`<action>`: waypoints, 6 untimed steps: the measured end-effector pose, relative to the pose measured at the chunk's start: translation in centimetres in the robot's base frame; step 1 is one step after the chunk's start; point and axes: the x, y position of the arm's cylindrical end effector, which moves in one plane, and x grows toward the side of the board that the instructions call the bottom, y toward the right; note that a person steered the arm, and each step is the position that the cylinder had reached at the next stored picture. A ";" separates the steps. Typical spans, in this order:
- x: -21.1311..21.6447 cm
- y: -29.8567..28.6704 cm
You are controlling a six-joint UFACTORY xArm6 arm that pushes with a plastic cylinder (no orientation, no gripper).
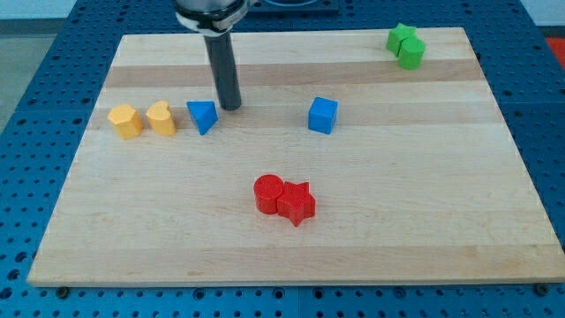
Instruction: Move the blue cube above the red circle
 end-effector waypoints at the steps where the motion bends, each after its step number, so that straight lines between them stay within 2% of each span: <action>1: -2.6 6.8; 2: -2.9 15.3; 3: 0.2 20.8; 4: 2.5 19.6; 6: 2.6 5.2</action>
